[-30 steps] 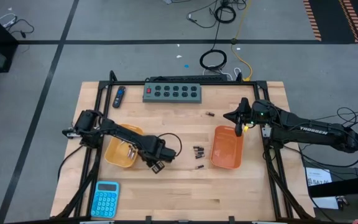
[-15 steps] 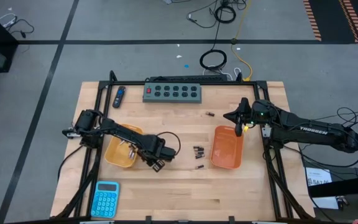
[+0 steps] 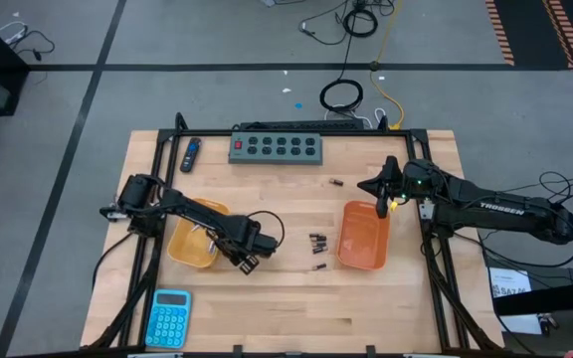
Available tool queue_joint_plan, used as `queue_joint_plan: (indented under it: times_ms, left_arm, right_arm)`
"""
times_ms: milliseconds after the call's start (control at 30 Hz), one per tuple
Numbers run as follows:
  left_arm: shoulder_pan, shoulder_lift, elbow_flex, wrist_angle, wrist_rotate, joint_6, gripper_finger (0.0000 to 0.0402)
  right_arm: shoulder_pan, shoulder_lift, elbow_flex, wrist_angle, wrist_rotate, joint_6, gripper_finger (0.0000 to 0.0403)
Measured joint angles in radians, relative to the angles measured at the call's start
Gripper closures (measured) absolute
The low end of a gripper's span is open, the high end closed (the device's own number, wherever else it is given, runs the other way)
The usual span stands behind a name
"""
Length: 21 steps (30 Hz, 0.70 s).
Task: Sort batteries
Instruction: Put the silver battery into the yellow bin
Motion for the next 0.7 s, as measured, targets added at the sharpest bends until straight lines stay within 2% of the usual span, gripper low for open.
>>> queue_joint_plan:
  times_ms: [100, 167, 367, 500, 700]
  left_arm:
    - [-0.001, 0.000, -0.002, 0.023, -0.001, 0.065, 0.0261]
    - [-0.001, 0.000, -0.003, 0.036, -0.001, 0.102, 0.0280]
    - [-0.018, 0.001, -0.004, 0.063, -0.016, 0.189, 0.0380]
    - [-0.045, 0.001, 0.000, 0.065, -0.069, 0.199, 0.0381]
    - [-0.104, -0.005, 0.075, 0.059, -0.149, 0.169, 0.0382]
  right_arm:
    - [0.000, 0.000, 0.000, 0.000, 0.000, 0.000, 0.0403]
    - [0.000, 0.000, 0.000, 0.000, 0.000, 0.001, 0.0403]
    - [0.000, 0.000, 0.000, 0.000, 0.000, 0.001, 0.0403]
    - [0.000, 0.000, 0.000, 0.000, 0.000, 0.001, 0.0403]
    - [0.000, 0.000, 0.000, -0.005, -0.001, 0.002, 0.0403]
